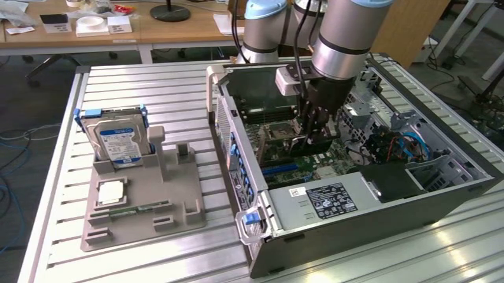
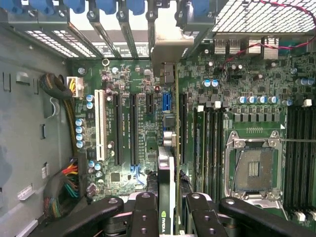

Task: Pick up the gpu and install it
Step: 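Insert the gpu into the slot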

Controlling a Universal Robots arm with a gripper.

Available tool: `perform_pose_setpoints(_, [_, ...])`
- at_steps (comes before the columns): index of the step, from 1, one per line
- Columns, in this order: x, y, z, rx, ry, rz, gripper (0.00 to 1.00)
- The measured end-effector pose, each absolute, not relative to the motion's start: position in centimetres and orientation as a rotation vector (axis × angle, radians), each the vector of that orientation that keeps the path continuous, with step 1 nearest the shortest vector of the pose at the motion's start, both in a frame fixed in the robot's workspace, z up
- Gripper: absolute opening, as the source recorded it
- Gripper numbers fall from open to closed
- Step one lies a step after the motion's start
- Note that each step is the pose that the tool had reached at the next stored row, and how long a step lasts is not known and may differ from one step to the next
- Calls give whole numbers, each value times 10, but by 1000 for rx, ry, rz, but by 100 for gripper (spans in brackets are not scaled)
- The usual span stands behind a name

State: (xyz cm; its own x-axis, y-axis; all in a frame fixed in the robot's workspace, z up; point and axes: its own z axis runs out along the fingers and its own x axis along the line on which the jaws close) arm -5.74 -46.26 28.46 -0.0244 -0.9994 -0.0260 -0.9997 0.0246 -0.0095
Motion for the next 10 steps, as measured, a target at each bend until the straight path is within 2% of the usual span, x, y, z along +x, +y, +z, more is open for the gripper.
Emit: perform_pose_setpoints(10, [-63,-463,284,-2177,2230,18,27])
